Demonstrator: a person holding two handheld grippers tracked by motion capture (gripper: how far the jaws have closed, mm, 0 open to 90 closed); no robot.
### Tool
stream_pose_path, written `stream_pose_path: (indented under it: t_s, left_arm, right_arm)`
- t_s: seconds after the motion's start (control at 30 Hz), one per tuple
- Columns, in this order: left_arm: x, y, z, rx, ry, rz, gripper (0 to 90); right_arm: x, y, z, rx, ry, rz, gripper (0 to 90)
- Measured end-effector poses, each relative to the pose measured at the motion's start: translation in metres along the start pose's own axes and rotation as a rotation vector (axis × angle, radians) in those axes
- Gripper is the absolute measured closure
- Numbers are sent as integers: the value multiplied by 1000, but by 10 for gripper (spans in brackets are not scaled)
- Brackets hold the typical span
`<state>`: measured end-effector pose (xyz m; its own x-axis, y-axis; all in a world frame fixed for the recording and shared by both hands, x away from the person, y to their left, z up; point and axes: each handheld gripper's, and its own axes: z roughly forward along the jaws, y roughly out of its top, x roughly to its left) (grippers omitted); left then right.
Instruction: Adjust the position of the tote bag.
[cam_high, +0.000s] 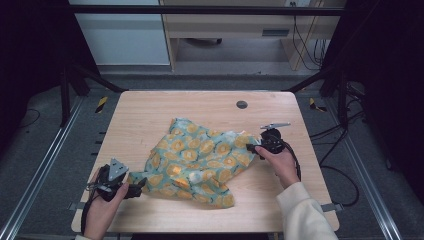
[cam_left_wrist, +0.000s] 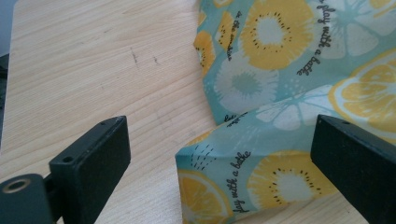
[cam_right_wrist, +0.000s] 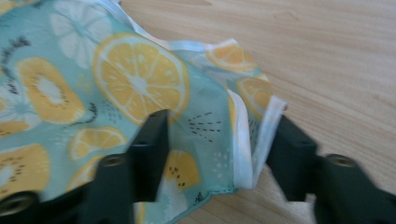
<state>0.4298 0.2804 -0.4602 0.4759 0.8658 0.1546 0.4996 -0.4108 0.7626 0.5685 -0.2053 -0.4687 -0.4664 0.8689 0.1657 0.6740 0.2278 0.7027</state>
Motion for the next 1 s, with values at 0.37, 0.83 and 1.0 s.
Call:
stream_pose_path:
  t_s: [0.37, 0.83, 1.0]
  left_arm:
    - [-1, 15, -1, -32, -15, -11, 65]
    - [13, 95, 38, 47, -90, -28, 52]
    - [13, 110, 59, 79, -131, -74, 52]
  right_arm:
    - [37, 9, -28, -118, 93, -105, 871]
    - [73, 10, -42, -158, 142, -216, 861]
    - [70, 6, -42, -165, 139, -208, 858]
